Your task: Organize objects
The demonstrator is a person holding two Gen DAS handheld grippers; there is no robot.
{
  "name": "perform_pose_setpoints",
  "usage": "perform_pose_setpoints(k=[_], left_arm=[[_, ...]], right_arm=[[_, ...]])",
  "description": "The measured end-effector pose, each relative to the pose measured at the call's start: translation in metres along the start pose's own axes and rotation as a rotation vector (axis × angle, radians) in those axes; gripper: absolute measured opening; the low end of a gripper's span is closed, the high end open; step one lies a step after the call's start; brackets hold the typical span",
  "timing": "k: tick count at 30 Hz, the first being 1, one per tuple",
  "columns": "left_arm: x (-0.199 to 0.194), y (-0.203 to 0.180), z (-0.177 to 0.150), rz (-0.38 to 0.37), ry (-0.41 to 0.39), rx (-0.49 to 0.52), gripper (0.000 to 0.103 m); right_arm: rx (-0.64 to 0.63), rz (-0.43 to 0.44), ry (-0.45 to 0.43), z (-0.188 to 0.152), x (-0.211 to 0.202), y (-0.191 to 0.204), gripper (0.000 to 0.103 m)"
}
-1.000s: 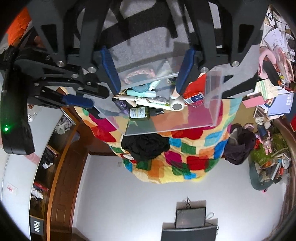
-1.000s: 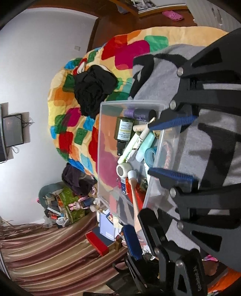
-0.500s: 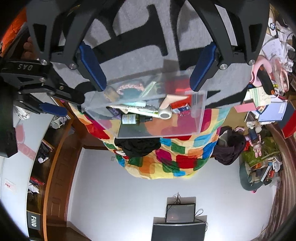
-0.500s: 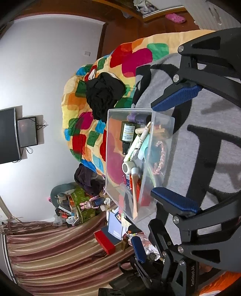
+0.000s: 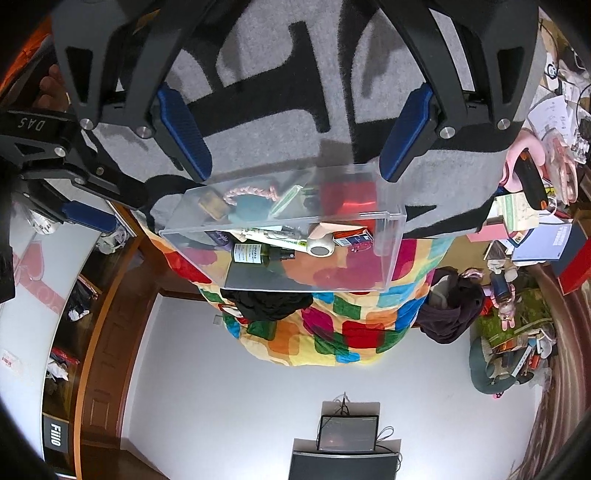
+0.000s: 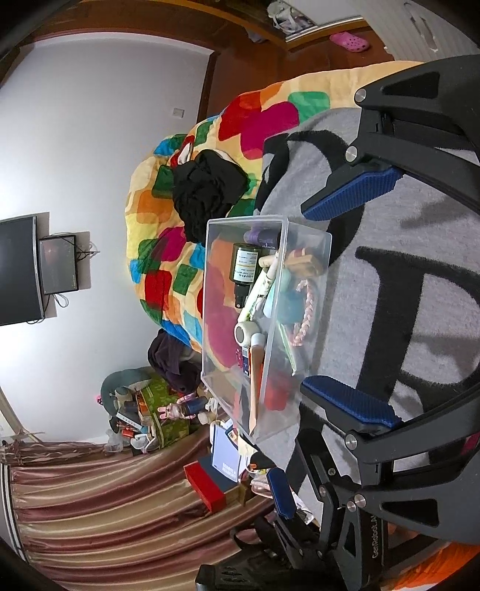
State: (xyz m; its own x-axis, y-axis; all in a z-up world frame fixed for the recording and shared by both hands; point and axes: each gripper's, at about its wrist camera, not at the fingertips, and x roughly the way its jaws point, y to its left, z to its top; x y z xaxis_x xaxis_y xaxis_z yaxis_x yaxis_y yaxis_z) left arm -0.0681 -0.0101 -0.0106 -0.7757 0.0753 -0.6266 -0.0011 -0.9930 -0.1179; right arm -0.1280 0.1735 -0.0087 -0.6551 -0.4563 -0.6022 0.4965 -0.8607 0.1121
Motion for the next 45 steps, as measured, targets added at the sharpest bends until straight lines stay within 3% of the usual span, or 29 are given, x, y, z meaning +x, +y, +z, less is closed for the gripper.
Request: perform_pose_setpoints(k=[45], left_arm=[[0.0039,-0.0017,-0.0019,-0.004,0.005,-0.008,0.097]], right_arm=[[0.014,0.018,0.026,-0.0024,0.0055,0.0021,0.084]])
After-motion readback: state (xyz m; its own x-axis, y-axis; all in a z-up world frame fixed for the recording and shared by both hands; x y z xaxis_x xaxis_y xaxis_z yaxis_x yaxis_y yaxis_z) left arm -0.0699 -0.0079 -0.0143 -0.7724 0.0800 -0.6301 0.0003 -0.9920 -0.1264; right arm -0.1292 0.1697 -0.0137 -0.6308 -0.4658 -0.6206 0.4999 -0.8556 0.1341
